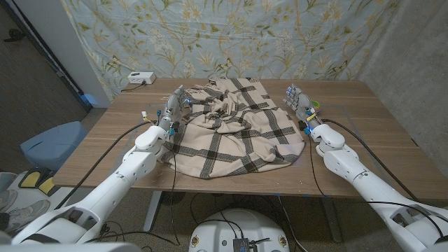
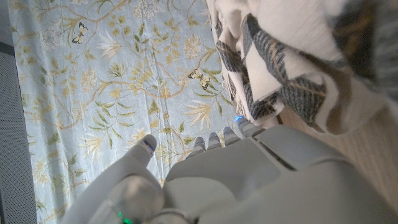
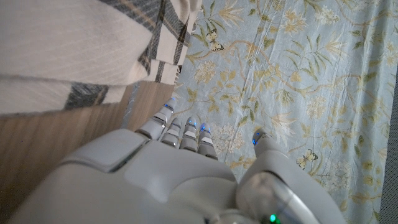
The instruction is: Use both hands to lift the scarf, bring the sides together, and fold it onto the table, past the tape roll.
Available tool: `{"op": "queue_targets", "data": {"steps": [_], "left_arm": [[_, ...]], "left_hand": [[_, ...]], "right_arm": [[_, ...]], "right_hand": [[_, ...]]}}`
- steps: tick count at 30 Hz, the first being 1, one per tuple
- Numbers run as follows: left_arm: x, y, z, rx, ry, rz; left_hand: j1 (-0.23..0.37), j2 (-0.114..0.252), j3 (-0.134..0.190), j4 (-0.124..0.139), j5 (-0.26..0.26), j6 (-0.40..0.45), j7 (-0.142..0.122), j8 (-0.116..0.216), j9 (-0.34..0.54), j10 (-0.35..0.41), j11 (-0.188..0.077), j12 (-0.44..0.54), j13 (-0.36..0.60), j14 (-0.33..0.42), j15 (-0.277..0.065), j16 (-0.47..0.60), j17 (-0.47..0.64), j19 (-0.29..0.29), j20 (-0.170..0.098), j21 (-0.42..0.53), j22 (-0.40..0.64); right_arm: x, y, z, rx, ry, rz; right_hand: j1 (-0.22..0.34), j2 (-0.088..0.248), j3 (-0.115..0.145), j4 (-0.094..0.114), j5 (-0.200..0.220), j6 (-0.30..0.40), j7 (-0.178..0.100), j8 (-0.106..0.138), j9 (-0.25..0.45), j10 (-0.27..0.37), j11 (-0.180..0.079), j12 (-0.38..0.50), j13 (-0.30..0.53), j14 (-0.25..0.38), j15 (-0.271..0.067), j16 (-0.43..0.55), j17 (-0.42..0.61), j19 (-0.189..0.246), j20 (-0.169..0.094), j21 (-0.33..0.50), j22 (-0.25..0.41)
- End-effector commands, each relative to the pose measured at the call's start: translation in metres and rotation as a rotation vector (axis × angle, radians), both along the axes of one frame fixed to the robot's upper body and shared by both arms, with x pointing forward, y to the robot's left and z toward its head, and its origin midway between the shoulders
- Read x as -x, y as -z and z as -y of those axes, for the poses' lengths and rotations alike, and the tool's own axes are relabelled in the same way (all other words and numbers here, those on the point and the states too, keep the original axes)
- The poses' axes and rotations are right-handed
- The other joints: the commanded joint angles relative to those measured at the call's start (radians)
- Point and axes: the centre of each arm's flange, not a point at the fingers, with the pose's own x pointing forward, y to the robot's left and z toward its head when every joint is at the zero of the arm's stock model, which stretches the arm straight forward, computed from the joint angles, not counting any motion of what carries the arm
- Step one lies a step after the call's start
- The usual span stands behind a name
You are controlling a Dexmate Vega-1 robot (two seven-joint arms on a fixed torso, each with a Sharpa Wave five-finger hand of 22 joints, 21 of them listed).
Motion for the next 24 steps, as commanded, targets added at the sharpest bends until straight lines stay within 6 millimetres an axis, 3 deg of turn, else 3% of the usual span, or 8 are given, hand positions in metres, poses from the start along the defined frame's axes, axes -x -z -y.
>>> {"op": "queue_targets", "data": {"steps": [1,2,4,8,11,16,24], "left_arm": [[0.012,-0.003,-0.003,-0.054,-0.083,0.049],[0.015,-0.003,-0.003,-0.067,-0.099,0.062],[0.021,-0.004,-0.003,-0.109,-0.146,0.083],[0.033,-0.003,-0.001,-0.202,-0.235,0.125],[0.041,-0.001,0.001,-0.261,-0.280,0.142],[0.052,0.003,0.001,-0.327,-0.342,0.164],[0.067,0.010,-0.002,-0.416,-0.408,0.172]], "left_hand": [[0.000,0.075,0.004,-0.004,0.007,-0.061,-0.005,0.018,0.002,-0.025,-0.010,0.019,0.005,-0.033,0.000,0.016,0.000,0.006,0.006,0.009,0.002],[0.001,0.070,0.003,-0.008,0.006,-0.052,-0.007,0.021,0.002,-0.018,-0.012,0.021,0.005,-0.024,0.002,0.018,-0.001,0.011,0.011,0.010,0.002],[0.013,0.038,-0.002,-0.035,0.001,-0.012,-0.024,0.028,0.002,0.020,-0.019,0.031,0.005,0.011,0.013,0.020,-0.005,0.031,0.048,0.016,0.000],[0.047,0.013,-0.004,-0.078,-0.019,0.092,-0.057,0.046,0.005,0.081,-0.011,0.043,0.008,0.067,0.082,0.021,-0.004,0.038,0.118,0.015,0.002],[0.059,0.004,-0.006,-0.094,-0.026,0.144,-0.053,0.055,0.007,0.099,0.000,0.044,0.009,0.074,0.087,0.018,-0.003,0.024,0.130,0.008,0.003],[0.073,-0.007,-0.007,-0.112,-0.033,0.164,-0.065,0.054,0.008,0.125,0.011,0.050,0.010,0.086,0.093,0.020,-0.002,0.010,0.138,0.002,0.004],[0.094,-0.012,-0.004,-0.136,-0.040,0.170,-0.070,0.048,0.009,0.144,0.010,0.053,0.012,0.118,0.100,0.027,-0.001,0.031,0.152,0.010,0.005]], "right_arm": [[-0.002,-0.005,-0.002,0.056,0.026,-0.015],[0.000,-0.005,-0.002,0.071,0.035,-0.015],[0.004,-0.006,-0.002,0.104,0.050,-0.016],[0.012,-0.006,-0.004,0.162,0.080,-0.018],[0.018,-0.005,-0.006,0.209,0.107,-0.023],[0.027,-0.001,-0.011,0.285,0.141,-0.037],[0.039,0.004,-0.020,0.374,0.145,-0.056]], "right_hand": [[0.011,-0.007,0.007,-0.002,0.002,0.017,0.002,0.007,0.002,0.025,0.011,0.009,0.003,0.011,0.027,0.007,0.001,0.009,0.032,0.002,0.003],[0.025,-0.016,0.010,-0.015,-0.001,0.019,-0.001,0.007,0.001,0.029,0.011,0.008,0.004,0.019,0.048,0.006,-0.002,0.006,0.059,-0.001,0.004],[0.056,-0.020,0.021,-0.041,-0.007,0.026,-0.016,0.008,0.002,0.034,0.011,0.006,0.004,0.049,0.080,0.011,-0.005,0.005,0.104,-0.002,0.006],[0.101,-0.014,0.041,-0.077,-0.017,0.047,-0.048,0.014,0.003,0.053,0.012,0.009,0.005,0.092,0.086,0.020,-0.004,0.007,0.128,-0.003,0.008],[0.121,-0.011,0.050,-0.093,-0.022,0.067,-0.051,0.020,0.003,0.058,0.010,0.009,0.005,0.097,0.085,0.020,-0.003,0.005,0.131,-0.003,0.008],[0.140,-0.015,0.056,-0.110,-0.028,0.081,-0.055,0.024,0.004,0.066,0.008,0.011,0.006,0.102,0.079,0.019,-0.003,0.000,0.136,-0.005,0.008],[0.151,-0.015,0.060,-0.120,-0.032,0.086,-0.058,0.023,0.004,0.072,0.008,0.011,0.006,0.107,0.078,0.019,-0.002,0.001,0.137,-0.005,0.009]]}}
